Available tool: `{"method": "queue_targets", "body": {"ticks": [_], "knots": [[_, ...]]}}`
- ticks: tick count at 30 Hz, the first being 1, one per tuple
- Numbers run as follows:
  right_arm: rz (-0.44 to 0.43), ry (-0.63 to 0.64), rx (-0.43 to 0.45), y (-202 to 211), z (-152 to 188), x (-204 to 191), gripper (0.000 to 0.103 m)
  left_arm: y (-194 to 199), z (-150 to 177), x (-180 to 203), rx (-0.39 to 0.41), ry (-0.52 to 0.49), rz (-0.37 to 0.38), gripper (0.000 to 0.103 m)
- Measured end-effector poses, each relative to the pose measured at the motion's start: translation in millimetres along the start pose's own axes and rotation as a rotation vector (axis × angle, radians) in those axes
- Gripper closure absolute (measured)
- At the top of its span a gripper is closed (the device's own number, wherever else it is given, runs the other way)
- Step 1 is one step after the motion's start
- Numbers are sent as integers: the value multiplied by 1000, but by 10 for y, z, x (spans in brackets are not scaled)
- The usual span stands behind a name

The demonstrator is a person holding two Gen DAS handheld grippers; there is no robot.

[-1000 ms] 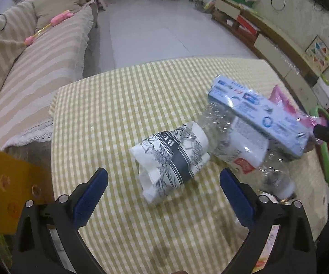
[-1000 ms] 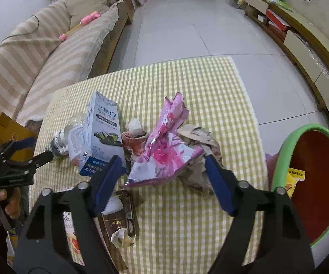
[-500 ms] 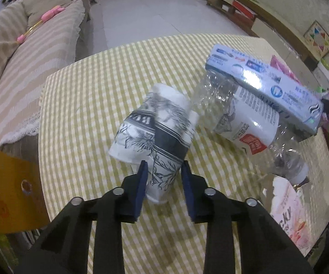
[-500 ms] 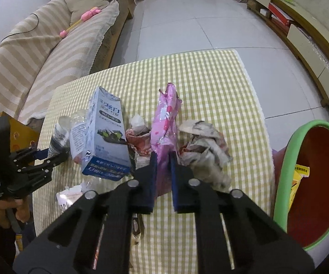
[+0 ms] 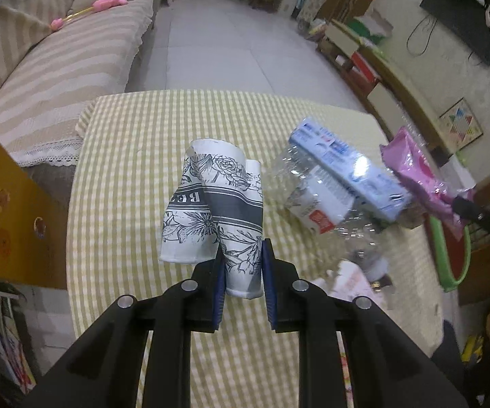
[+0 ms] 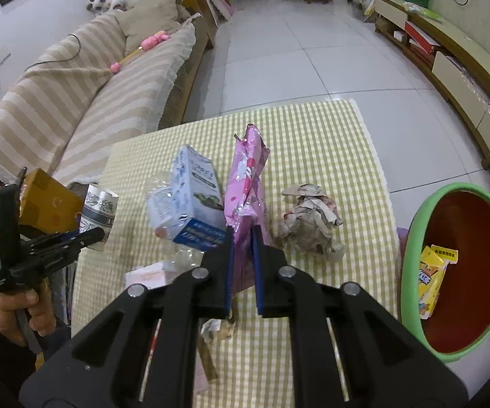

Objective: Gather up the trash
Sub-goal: 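Carry the paper cup and pink bag in both tools over the red bucket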

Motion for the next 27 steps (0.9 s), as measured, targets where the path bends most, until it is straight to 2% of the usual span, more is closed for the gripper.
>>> {"method": "queue_targets", "body": {"ticks": [8,14,27], "knots": [[-30,-6,46,271,-11,-26,93,375,-76,267,66,-2,34,86],[-37,-18,76,452,-13,36,93,530,-115,480,88,-22,59,86],[19,-94,144,891,33,602,93,561,-111,1325,77,-118,160,86]]}}
Point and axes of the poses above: each gripper's, at about its wrist camera, not at the fingertips, and y roughly against the way its jaws point, x to its right, z to its underside, the point moved 8 cm from there along -y, roughly the way its jaws point, and after that the axes turned 8 degrees about x, right-handed, at the moved point
